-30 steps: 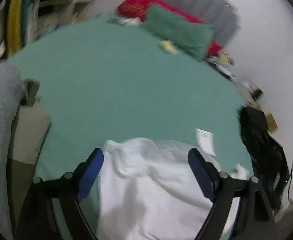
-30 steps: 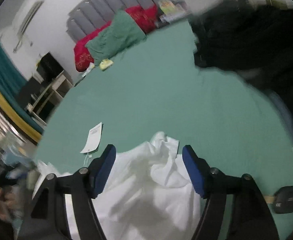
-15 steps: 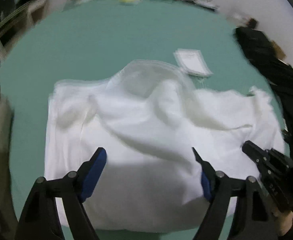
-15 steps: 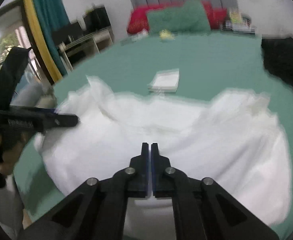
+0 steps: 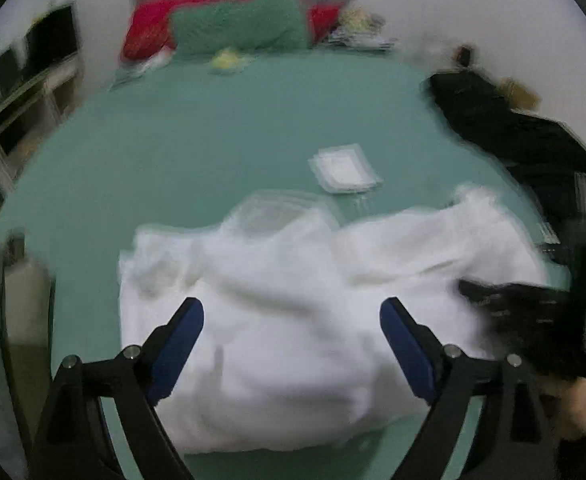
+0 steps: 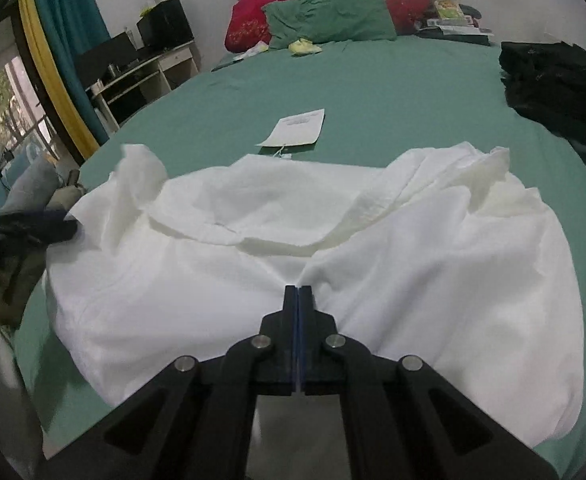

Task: Fold large clothes
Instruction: 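Grasp the folded shirt edge with the right tool and lift it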

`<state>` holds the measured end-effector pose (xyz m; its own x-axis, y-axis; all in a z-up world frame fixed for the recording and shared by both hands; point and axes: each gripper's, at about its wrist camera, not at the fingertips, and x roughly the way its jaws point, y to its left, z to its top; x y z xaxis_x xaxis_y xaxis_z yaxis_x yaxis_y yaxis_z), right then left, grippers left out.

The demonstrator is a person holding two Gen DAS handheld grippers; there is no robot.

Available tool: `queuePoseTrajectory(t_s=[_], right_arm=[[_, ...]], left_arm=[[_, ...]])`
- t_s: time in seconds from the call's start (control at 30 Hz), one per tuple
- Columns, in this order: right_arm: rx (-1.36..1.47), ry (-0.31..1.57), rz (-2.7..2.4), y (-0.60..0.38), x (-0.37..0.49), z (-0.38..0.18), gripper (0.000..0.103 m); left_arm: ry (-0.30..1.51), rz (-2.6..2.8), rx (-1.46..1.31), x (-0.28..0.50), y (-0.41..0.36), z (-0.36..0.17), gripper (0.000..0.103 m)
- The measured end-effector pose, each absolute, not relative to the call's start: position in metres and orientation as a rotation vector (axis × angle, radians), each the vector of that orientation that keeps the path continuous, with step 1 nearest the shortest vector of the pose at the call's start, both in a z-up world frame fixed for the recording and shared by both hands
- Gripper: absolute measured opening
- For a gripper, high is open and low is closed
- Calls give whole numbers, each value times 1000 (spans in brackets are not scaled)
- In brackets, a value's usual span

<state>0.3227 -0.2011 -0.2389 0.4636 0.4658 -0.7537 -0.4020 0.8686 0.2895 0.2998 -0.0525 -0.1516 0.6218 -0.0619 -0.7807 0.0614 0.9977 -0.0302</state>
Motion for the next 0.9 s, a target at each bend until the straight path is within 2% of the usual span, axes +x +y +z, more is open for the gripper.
queuePoseTrajectory(t_s=[0.13, 0.2, 0.27, 0.33, 0.5, 0.63, 0.7, 0.77, 0.9], right_arm=[[98, 954, 543, -208, 319, -236, 3], [122, 950, 560, -212, 316, -234, 18], [170, 919, 582, -221, 307, -228, 53], [194, 883, 567, -231, 295, -219, 63], [253, 859, 466, -268, 272, -210, 68], [344, 890, 307, -306, 272, -220, 70], [405, 915, 213, -324, 271, -231, 76], [454, 938, 123, -338, 272, -242, 97], [567, 924, 199, -338, 282, -252, 98]], left_arm=[[810, -201, 25, 287, -79, -131, 90], [838, -276, 1, 295, -85, -143, 90], [928, -270, -42, 307, -81, -170, 89], [1014, -197, -52, 319, -69, -202, 82], [1105, -119, -133, 325, -39, -242, 82], [1077, -88, -129, 319, -36, -235, 82], [1053, -84, -147, 314, -35, -225, 82], [1036, -87, -185, 309, -30, -216, 82], [987, -75, -229, 299, -18, -198, 82]])
